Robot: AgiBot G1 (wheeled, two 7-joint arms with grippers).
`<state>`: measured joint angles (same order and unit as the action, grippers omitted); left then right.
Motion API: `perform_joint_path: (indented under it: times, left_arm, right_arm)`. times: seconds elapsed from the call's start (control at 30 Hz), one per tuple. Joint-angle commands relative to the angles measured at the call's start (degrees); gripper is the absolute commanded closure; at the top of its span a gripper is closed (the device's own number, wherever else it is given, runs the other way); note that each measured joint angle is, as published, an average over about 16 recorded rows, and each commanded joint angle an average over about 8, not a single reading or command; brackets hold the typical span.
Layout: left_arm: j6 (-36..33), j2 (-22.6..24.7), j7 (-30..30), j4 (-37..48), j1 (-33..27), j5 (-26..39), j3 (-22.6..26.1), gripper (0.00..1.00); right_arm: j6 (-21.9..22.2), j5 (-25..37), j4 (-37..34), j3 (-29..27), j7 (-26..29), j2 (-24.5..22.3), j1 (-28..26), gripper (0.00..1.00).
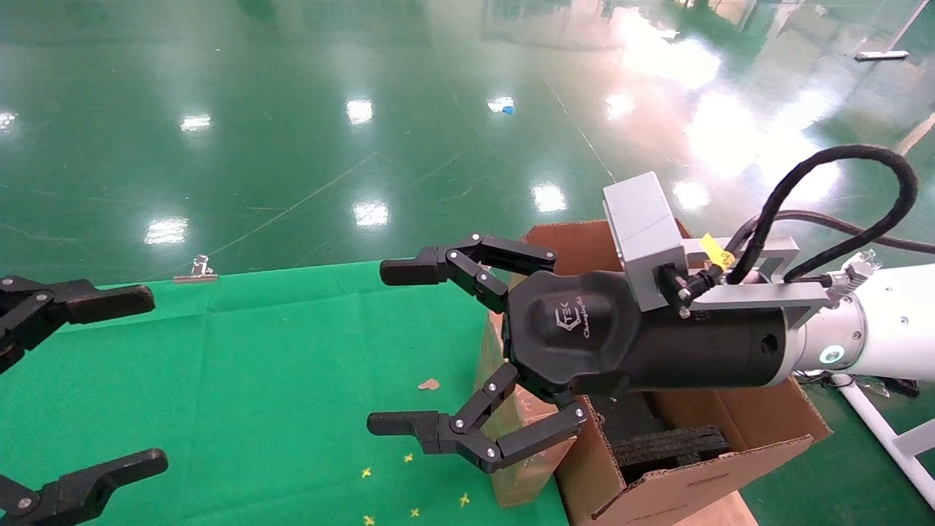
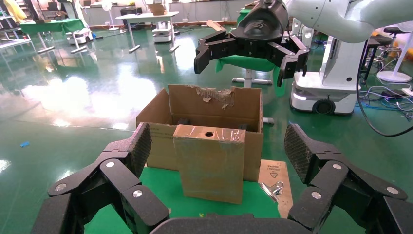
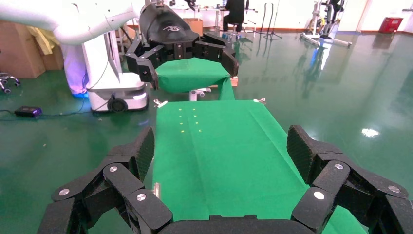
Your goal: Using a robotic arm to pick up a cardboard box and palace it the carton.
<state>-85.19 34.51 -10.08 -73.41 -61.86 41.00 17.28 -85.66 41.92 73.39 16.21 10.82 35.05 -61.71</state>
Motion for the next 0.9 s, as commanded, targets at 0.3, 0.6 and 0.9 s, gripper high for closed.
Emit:
perform_joint_path:
  times: [0.3, 0.6, 0.9]
  left_arm:
    - [0.0, 0.0, 0.0, 0.0, 0.0, 0.0, 0.0, 0.00]
    - [0.0, 0.0, 0.0, 0.0, 0.0, 0.0, 0.0, 0.00]
    - [0.0, 0.0, 0.0, 0.0, 0.0, 0.0, 0.0, 0.00]
  right_arm:
    - [0.0, 0.0, 0.0, 0.0, 0.0, 0.0, 0.0, 0.00]
    - [0.1, 0.6, 0.3, 0.2, 0.1, -0.1, 0.0, 0.00]
    - [0.8, 10.4, 3.0, 4.7, 3.0, 0.4, -3.9, 0.00]
